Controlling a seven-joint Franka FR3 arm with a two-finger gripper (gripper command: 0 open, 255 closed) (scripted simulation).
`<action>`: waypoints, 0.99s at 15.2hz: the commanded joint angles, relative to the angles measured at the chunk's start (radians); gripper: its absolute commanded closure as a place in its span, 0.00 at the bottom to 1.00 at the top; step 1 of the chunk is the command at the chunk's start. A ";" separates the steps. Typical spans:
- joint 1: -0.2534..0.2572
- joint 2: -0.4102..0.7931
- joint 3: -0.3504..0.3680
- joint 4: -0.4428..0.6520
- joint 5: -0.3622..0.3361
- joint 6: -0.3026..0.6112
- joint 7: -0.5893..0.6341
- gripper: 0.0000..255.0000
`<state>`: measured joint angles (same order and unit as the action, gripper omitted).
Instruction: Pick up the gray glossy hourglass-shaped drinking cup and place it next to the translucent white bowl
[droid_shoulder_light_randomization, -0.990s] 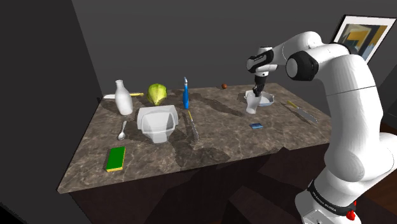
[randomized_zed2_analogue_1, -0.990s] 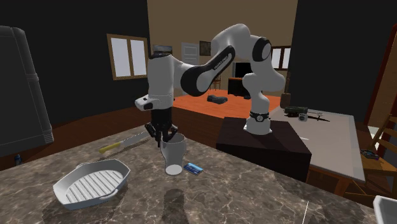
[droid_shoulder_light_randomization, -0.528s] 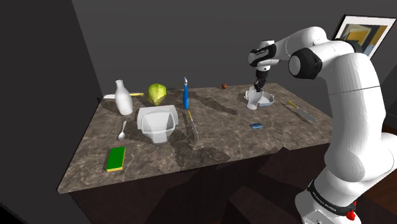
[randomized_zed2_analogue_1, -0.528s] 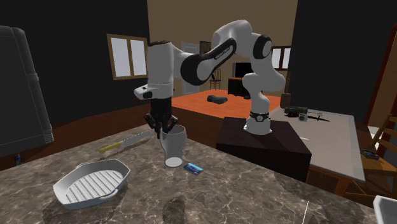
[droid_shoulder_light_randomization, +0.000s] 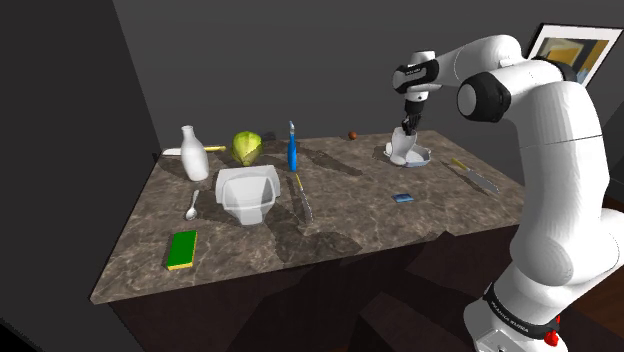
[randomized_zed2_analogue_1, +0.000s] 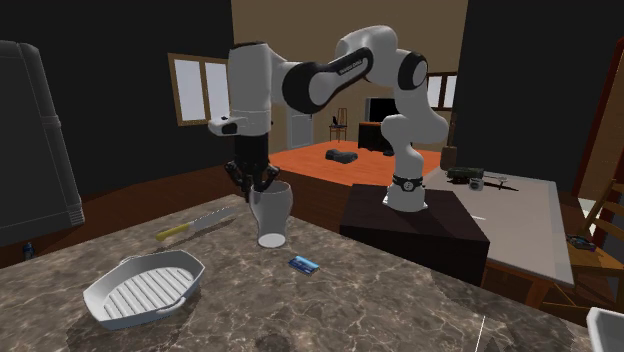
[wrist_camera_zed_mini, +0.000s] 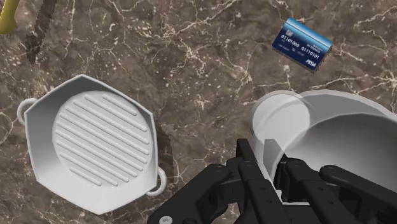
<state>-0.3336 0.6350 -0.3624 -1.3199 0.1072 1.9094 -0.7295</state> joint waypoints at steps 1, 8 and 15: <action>0.000 -0.007 -0.002 0.015 -0.002 -0.021 0.000 1.00; -0.006 -0.021 -0.005 0.088 -0.007 -0.107 -0.002 1.00; -0.017 -0.020 -0.008 0.185 -0.007 -0.202 -0.005 1.00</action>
<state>-0.3500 0.6173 -0.3695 -1.1451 0.1006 1.7200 -0.7345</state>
